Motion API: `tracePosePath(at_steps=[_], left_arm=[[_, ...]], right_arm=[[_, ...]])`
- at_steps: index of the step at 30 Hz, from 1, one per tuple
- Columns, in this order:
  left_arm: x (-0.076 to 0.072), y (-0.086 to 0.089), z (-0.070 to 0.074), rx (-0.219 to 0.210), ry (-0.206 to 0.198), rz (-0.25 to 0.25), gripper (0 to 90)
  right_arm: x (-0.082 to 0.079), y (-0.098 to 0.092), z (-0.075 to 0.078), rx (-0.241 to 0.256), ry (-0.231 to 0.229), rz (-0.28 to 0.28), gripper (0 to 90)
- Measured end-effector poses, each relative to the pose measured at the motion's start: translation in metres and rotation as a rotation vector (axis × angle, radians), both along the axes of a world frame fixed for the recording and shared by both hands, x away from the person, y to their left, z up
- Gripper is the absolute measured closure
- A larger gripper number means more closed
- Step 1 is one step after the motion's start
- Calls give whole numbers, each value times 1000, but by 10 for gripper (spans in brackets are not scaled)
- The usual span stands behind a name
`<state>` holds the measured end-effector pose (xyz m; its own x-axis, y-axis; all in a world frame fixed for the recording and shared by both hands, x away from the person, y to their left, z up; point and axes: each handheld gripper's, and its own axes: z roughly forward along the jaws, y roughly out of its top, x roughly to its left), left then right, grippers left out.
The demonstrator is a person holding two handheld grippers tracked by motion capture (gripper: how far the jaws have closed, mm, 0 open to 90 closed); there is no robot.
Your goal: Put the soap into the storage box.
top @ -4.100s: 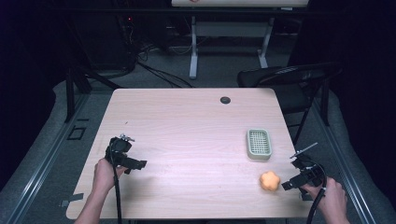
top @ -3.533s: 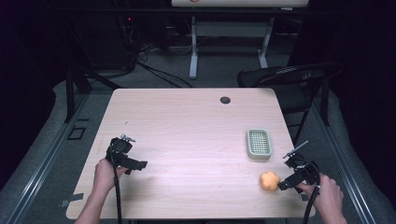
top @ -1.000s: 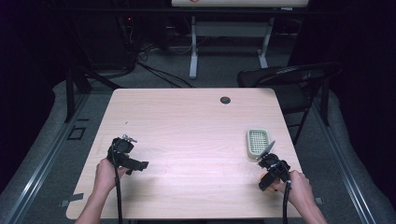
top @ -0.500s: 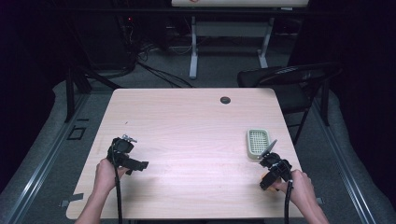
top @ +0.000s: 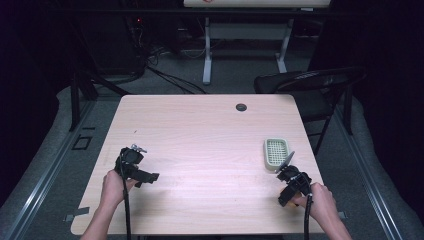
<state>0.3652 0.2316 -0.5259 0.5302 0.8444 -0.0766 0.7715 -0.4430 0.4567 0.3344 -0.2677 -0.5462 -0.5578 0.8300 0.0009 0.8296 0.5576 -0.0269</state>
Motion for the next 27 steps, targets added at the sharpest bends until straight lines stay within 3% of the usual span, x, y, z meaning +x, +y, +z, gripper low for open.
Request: tracePosePath(at_steps=[2,22,24,27], left_arm=[[0,0,0,3,-2,0,0],[0,-1,0,5,3,-9,0],[0,-1,0,6,4,-9,0],[0,-1,-1,4,2,-8,0]], right_arm=[[-1,-1,-2,24,-13,-21,264],[0,-2,-2,28,-6,-16,259],[-3,-1,-6,62,-44,-54,249],[0,-1,-1,14,-4,-8,264]])
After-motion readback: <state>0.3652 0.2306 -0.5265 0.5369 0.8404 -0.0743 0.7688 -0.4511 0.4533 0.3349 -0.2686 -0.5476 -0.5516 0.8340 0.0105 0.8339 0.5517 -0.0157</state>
